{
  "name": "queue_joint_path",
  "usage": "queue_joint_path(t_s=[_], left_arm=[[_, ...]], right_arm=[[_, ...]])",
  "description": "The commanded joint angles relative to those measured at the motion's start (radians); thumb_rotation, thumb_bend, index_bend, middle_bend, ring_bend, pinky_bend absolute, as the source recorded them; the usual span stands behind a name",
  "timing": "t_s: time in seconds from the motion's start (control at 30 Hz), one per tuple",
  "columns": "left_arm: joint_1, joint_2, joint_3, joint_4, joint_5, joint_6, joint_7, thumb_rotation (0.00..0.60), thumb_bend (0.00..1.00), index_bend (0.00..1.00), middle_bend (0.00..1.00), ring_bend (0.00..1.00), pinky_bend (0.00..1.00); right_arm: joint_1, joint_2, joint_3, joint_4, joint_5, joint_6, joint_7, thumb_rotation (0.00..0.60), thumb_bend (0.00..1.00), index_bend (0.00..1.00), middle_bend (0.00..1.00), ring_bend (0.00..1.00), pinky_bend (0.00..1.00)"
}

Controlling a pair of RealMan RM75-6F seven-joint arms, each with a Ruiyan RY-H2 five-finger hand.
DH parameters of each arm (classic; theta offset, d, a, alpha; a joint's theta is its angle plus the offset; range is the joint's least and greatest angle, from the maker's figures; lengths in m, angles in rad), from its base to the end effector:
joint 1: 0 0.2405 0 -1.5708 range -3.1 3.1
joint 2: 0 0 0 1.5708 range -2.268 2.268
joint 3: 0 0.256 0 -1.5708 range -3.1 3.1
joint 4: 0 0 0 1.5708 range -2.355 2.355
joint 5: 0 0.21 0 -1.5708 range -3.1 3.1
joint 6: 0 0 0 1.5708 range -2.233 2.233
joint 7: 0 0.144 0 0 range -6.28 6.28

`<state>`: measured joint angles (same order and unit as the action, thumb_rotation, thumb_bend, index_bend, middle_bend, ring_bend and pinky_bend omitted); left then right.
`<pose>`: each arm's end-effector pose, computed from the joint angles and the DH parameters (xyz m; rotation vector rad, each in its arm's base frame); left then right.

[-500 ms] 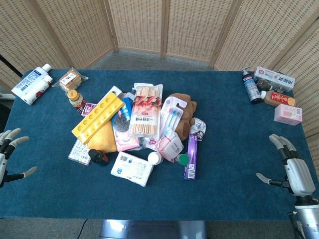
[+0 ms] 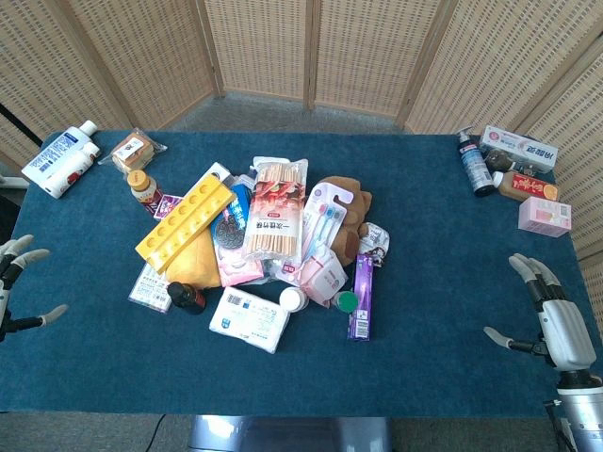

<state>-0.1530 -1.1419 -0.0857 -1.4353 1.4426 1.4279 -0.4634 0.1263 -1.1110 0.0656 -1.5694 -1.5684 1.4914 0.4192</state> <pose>-0.3374 0.2141 0.1737 -1.2322 -1.1281 -1.1613 -0.3014 -0.1973 0.1648 1.3219 -1.1259 1.2594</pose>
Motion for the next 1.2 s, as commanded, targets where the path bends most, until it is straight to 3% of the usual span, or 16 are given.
queue_joint_path(t_s=[0.03,0.2,0.4,0.5,0.7,1.2], left_arm=[[-0.04,-0.034,-0.053,0.057,-0.084,-0.1,-0.141,0.6,0.0,0.22,0.0,0.0,0.0],[-0.107,-0.087,-0.123,0.155,-0.177,-0.205,-0.174,0.6,0.0,0.19,0.0,0.0,0.0],[-0.189,-0.152,-0.19,0.27,-0.273,-0.312,-0.116,0.6,0.0,0.15,0.0,0.0,0.0],[-0.225,-0.175,-0.209,0.303,-0.302,-0.352,-0.069,0.6,0.0,0.15,0.0,0.0,0.0],[-0.292,-0.231,-0.241,0.359,-0.358,-0.418,0.017,0.6,0.0,0.13,0.0,0.0,0.0],[-0.455,-0.415,-0.286,0.529,-0.397,-0.525,0.11,0.6,0.0,0.03,0.0,0.0,0.0]], right_arm=[[0.001,-0.002,-0.002,-0.001,-0.003,-0.001,-0.005,0.6,0.0,0.0,0.0,0.0,0.0],[0.003,-0.007,-0.005,-0.003,-0.008,-0.002,-0.011,0.6,0.0,0.0,0.0,0.0,0.0],[0.003,-0.005,0.011,0.023,0.0,0.015,-0.045,0.6,0.0,0.0,0.0,0.0,0.0],[-0.003,-0.023,0.035,0.065,0.005,0.059,-0.139,0.6,0.0,0.0,0.0,0.0,0.0],[-0.012,-0.039,0.063,0.08,0.024,0.103,-0.203,0.6,0.0,0.0,0.0,0.0,0.0],[-0.014,-0.026,0.072,0.066,0.031,0.102,-0.189,0.6,0.0,0.0,0.0,0.0,0.0]])
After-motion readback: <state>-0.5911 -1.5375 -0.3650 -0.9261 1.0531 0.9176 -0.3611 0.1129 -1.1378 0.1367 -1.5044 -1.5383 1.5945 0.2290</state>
